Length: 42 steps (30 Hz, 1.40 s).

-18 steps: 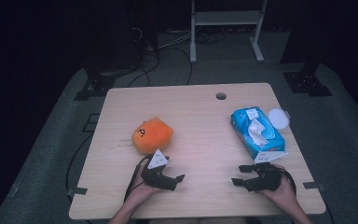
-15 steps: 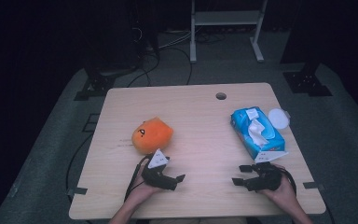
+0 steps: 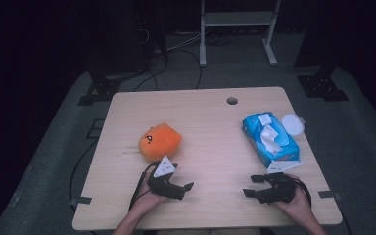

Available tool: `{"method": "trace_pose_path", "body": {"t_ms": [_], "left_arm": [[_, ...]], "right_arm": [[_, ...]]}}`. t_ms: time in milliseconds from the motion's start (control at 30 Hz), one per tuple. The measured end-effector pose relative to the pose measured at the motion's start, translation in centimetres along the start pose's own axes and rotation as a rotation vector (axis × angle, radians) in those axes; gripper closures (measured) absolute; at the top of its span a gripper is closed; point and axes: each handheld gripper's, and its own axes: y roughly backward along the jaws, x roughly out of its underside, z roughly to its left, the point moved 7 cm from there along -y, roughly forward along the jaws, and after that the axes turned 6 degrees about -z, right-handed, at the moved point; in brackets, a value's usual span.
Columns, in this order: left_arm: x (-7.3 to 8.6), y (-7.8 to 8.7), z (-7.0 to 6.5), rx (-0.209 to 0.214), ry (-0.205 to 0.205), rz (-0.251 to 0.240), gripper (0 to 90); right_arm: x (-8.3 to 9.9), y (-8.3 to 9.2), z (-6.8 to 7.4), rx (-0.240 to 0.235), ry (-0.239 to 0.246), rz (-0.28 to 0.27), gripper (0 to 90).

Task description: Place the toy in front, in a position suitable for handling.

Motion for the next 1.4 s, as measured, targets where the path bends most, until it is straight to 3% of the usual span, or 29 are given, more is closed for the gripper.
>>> {"method": "trace_pose_path", "body": {"t_ms": [200,500,633,767,867,1067,1200,1400], "left_arm": [[-0.8,0.4,-0.4,0.016,-0.034,-0.026,7.5],[-3.3,1.8,0.6,-0.016,-0.064,-0.078,7.5],[-5.1,3.2,2.4,-0.053,-0.032,-0.133,7.5],[-6.2,4.2,3.9,-0.091,-0.032,-0.152,7.5],[-7.1,5.3,5.9,-0.138,-0.042,-0.159,7.5],[-7.2,5.7,8.7,-0.191,-0.009,-0.148,7.5],[-6.7,5.7,10.7,-0.229,0.048,-0.148,7.5],[-6.2,5.5,12.8,-0.254,0.107,-0.129,9.0]], "right_arm": [[0.0,0.0,-0.3,-0.003,-0.007,0.001,29.3],[-0.1,0.0,-0.3,0.009,-0.018,-0.015,29.3],[-0.2,-0.1,-0.5,0.015,-0.015,-0.014,29.3],[-0.2,0.0,-0.5,0.016,-0.018,-0.017,29.3],[-0.2,0.0,-0.5,0.016,-0.018,-0.017,29.3],[-0.1,-0.2,-0.5,0.017,-0.017,-0.009,29.3],[-0.1,-0.3,-0.6,0.024,-0.011,-0.001,29.3],[0.0,-0.3,-0.7,0.025,-0.015,0.004,29.3]]}}
